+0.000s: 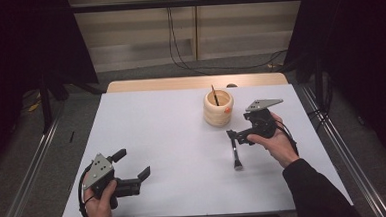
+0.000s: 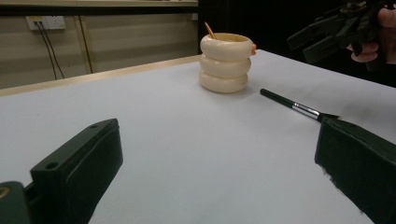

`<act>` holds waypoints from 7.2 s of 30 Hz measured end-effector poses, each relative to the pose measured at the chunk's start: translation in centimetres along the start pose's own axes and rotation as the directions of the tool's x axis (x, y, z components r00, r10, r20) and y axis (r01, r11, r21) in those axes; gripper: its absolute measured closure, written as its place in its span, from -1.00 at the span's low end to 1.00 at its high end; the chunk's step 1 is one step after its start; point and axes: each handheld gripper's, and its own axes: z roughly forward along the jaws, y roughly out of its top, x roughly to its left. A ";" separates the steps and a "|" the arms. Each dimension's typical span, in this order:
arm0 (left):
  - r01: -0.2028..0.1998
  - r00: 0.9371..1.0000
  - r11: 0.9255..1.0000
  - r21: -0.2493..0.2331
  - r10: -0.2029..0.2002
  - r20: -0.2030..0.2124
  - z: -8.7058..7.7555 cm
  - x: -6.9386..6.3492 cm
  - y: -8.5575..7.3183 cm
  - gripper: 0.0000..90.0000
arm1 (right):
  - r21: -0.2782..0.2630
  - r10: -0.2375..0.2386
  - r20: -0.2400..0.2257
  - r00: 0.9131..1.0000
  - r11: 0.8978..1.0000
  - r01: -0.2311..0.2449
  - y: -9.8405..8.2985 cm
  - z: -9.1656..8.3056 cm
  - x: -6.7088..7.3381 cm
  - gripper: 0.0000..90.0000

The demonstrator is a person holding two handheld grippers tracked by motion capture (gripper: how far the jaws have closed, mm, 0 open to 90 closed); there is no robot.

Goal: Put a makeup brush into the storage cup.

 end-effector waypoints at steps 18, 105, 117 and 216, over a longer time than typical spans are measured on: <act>-0.003 1.000 1.000 -0.003 0.003 -0.002 0.1 0.0 0.0 -0.98 | 0.126 -0.012 -0.040 0.999 0.992 0.017 0.3 1.2 0.3 -0.67; -0.005 1.000 1.000 0.011 0.005 0.003 0.1 0.0 -0.1 -0.98 | 0.640 0.140 0.002 0.990 0.760 -0.108 -1.1 4.6 0.3 0.75; 0.000 1.000 1.000 0.005 0.000 0.002 0.1 0.1 -0.1 -0.98 | 0.564 0.149 -0.035 0.988 0.819 -0.103 -1.1 3.0 -0.3 0.75; -0.007 1.000 1.000 0.001 0.007 0.011 0.0 -0.1 0.0 -0.98 | -0.155 -0.092 -0.353 0.931 0.987 0.039 -0.1 -4.6 4.3 0.75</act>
